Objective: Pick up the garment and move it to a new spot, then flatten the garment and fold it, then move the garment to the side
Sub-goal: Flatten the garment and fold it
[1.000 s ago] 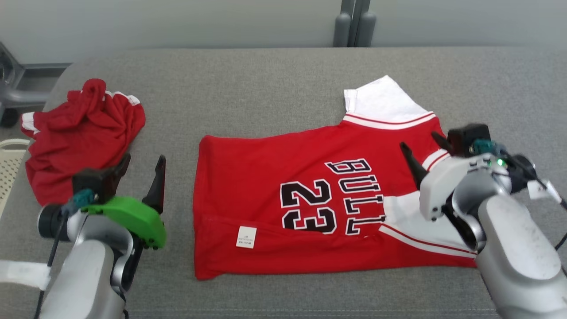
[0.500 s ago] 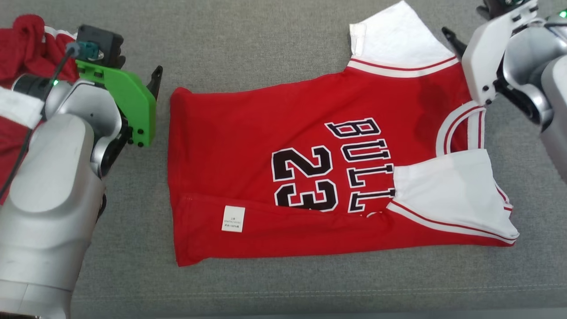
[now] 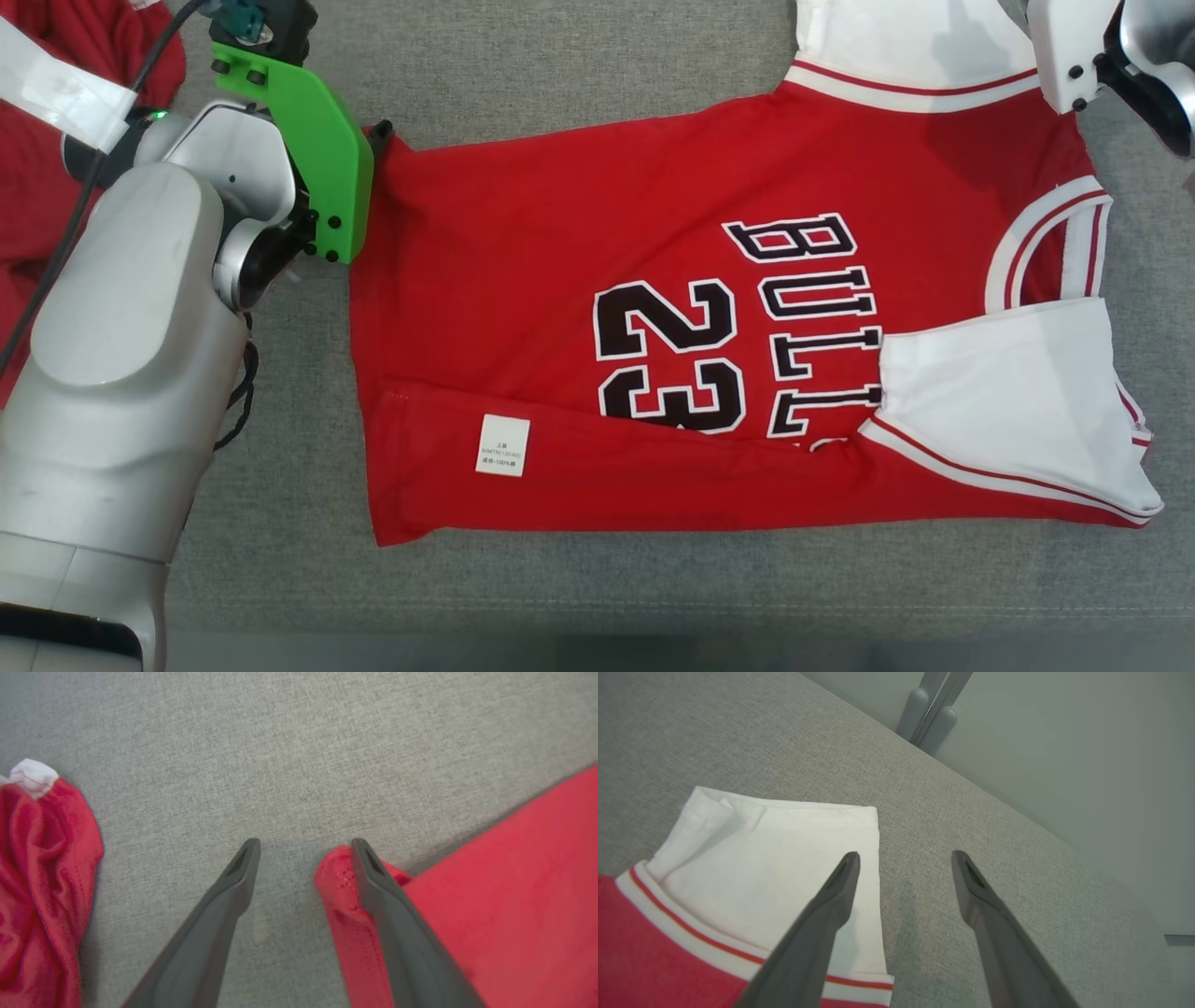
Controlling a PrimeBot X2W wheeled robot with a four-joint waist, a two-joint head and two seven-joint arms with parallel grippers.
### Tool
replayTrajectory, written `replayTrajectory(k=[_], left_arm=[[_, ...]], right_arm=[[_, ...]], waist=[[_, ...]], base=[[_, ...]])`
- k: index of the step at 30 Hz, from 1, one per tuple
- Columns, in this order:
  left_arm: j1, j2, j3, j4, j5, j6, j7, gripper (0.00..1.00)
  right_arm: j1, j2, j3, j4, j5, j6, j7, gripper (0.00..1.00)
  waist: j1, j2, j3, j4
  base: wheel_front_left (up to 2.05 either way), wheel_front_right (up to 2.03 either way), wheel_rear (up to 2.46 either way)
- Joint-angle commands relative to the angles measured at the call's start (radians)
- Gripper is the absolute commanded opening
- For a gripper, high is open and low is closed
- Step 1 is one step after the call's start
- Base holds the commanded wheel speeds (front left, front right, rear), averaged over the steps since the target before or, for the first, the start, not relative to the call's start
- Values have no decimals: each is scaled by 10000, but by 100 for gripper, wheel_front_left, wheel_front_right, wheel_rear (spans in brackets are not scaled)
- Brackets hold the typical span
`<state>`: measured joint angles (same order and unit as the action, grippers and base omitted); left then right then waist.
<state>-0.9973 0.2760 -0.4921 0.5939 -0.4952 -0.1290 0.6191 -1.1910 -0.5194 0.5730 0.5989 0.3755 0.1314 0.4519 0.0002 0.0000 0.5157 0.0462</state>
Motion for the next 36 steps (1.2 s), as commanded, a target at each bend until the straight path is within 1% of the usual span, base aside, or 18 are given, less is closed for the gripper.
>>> replayTrajectory(k=[1, 6, 9, 12, 23, 24, 25, 26, 27, 28, 29, 30, 31, 36], left_arm=[[-204, 99, 5, -75, -51, -16, 72, 100], [46, 90, 209, -412, -412, 92, 199, 100], [157, 227, 211, -594, -401, 165, 297, 100], [298, 410, 46, -759, -272, 153, 454, 100], [426, 432, -198, -721, -430, 109, 512, 100], [390, 410, -216, -692, -413, 118, 483, 96], [368, 370, -249, -644, -414, 117, 510, 89], [328, 331, -295, -607, -382, 116, 509, 78], [286, 280, -331, -571, -360, 128, 484, 54], [286, 280, -331, -571, -360, 128, 484, 54], [254, 227, -368, -519, -364, 137, 483, 41], [211, 176, -394, -459, -354, 165, 457, 23], [182, 133, -411, -391, -327, 182, 401, 1], [7, -71, -505, -59, -170, 376, 50, 0]], right_arm=[[-116, -16, 73, 149, 45, -15, -119, 100], [-239, 0, 390, 606, 224, -15, -436, 100], [-252, -7, 533, 842, 304, -15, -588, 100], [-291, -48, 736, 1081, 440, -15, -731, 100], [-625, -91, 1060, 1435, 662, -15, -963, 100], [-649, -80, 1099, 1464, 669, -15, -954, 100], [-678, -66, 1135, 1486, 688, -15, -953, 100], [-712, -56, 1166, 1517, 701, -15, -961, 100], [-742, -46, 1188, 1546, 702, -15, -974, 100], [-742, -46, 1188, 1546, 702, -15, -974, 100], [-773, -30, 1211, 1575, 713, -15, -1010, 100], [-817, -25, 1220, 1615, 723, -15, -1041, 100], [-847, 0, 1228, 1659, 724, -15, -1074, 100], [-946, 41, 1272, 1880, 743, -15, -1156, 100]], waist=[[-2, 0, 13, 99], [-2, 0, -147, 165], [-2, 0, -249, 171], [-2, 0, -305, 114], [-2, 0, -106, -12], [-2, 0, -89, -15], [-2, 0, -66, -12], [-2, 0, -40, -5], [-2, 0, -14, 5], [-2, 0, -14, 5], [-2, 0, 12, 22], [-2, 0, 43, 41], [-2, 0, 65, 57], [-2, 0, 136, 169]], base=[[0, 0, 0], [0, 0, 0], [0, 0, 0], [0, 0, 0], [0, 0, 0], [0, 0, 0], [0, 0, 0], [0, 0, 0], [0, 0, 0], [0, 0, 0], [0, 0, 0], [0, 0, 0], [0, 0, 0], [0, 0, 0]])
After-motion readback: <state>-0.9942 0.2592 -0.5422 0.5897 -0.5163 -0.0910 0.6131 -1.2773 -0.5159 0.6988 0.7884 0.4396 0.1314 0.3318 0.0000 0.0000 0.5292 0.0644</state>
